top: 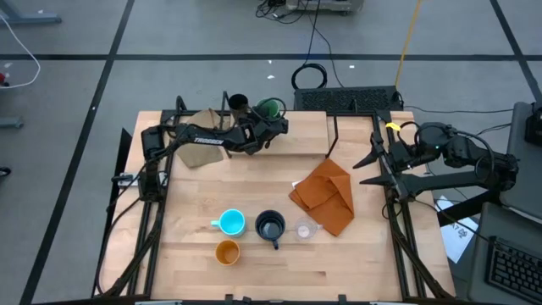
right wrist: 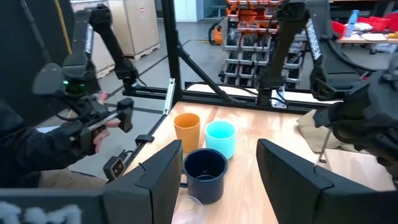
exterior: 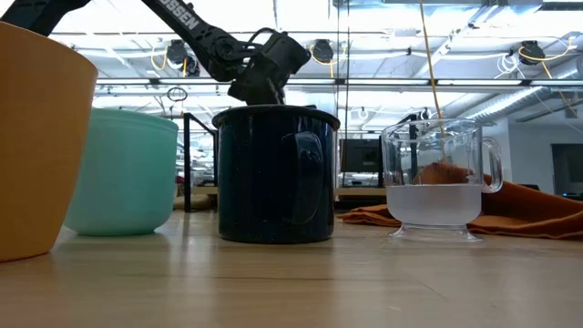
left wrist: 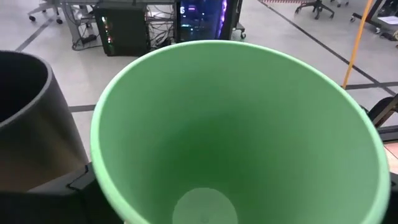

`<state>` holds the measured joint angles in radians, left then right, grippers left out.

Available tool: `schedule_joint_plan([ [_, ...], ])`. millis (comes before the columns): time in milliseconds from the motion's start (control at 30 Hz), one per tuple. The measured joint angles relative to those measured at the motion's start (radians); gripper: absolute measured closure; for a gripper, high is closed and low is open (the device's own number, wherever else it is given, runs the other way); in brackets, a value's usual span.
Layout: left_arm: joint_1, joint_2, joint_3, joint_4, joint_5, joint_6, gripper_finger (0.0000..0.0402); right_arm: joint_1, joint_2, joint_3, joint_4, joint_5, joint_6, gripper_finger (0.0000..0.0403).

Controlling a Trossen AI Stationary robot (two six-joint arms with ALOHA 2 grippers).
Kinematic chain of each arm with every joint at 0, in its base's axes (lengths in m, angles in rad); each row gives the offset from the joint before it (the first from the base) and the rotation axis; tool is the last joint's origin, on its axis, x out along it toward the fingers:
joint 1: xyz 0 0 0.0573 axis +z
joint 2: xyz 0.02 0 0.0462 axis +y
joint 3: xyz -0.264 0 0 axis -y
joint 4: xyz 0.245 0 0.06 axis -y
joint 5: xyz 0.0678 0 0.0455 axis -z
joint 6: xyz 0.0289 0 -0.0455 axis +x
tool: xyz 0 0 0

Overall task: Stack small to large cups/mugs on shelf
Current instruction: Put the green cup on the shelf

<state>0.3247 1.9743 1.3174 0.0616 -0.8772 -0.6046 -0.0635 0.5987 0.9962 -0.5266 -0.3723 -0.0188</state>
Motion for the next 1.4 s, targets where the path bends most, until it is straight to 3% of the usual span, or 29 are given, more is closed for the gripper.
schedule_joint_plan([
  [100, 0.008, 0.000, 0.000, -0.016, 0.041, -0.029, 0.0002, 0.000, 0.000, 0.000, 0.003, -0.004, 0.000, 0.0204],
  [467, 0.007, 0.000, 0.000, -0.052, 0.021, -0.038, 0.0006, 0.000, 0.000, 0.000, 0.019, -0.003, 0.000, 0.0204],
  [733, 0.007, 0.000, 0.000, -0.051, 0.034, -0.034, 0.0068, 0.000, 0.000, 0.000, 0.022, -0.002, 0.000, 0.0204],
  [1400, 0.007, 0.001, 0.000, -0.074, 0.014, -0.025, 0.0068, 0.000, 0.000, 0.000, 0.026, -0.001, 0.000, 0.0204],
])
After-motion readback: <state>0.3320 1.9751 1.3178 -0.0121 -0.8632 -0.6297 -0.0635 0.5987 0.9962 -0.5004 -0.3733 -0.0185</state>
